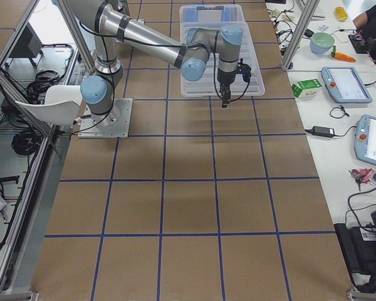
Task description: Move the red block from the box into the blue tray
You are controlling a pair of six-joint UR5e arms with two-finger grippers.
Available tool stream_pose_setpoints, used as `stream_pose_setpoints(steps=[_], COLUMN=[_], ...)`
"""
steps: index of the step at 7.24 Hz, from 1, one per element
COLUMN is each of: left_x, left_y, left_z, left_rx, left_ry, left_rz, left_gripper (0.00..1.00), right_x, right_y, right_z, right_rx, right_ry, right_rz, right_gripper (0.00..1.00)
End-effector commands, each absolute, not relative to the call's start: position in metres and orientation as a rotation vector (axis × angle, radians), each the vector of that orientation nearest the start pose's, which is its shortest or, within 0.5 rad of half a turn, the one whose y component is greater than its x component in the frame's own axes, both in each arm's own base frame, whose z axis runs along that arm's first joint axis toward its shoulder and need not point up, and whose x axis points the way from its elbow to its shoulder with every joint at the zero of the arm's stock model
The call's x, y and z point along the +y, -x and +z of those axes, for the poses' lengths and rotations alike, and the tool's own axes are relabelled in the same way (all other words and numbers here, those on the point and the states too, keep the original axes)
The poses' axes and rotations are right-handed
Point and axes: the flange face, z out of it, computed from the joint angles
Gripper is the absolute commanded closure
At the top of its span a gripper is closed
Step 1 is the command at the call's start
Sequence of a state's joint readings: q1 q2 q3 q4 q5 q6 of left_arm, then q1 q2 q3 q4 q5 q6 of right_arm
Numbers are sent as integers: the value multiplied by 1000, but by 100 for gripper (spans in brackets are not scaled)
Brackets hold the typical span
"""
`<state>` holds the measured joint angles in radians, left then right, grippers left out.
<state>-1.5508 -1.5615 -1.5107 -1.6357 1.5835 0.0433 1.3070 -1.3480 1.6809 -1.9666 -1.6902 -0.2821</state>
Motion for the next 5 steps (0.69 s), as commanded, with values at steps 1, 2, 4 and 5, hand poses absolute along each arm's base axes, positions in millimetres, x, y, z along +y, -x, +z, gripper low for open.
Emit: stream_pose_setpoints(steps=[1, 2, 4, 5], left_x=[-490, -492, -504, -508], left_y=[121, 121, 119, 119], left_z=[505, 493, 465, 449], left_rx=[3128, 3127, 3127, 3128], left_ry=[-36, -55, -58, -60], left_rz=[20, 51, 44, 37], left_gripper=[0, 0, 0, 0], right_x=[-581, -581, -579, -574], right_y=[44, 45, 40, 36], right_z=[356, 356, 364, 378], right_rx=[3278, 3275, 3267, 3251], right_ry=[29, 24, 11, 8], right_rz=[-37, -41, -57, -52], right_gripper=[0, 0, 0, 0])
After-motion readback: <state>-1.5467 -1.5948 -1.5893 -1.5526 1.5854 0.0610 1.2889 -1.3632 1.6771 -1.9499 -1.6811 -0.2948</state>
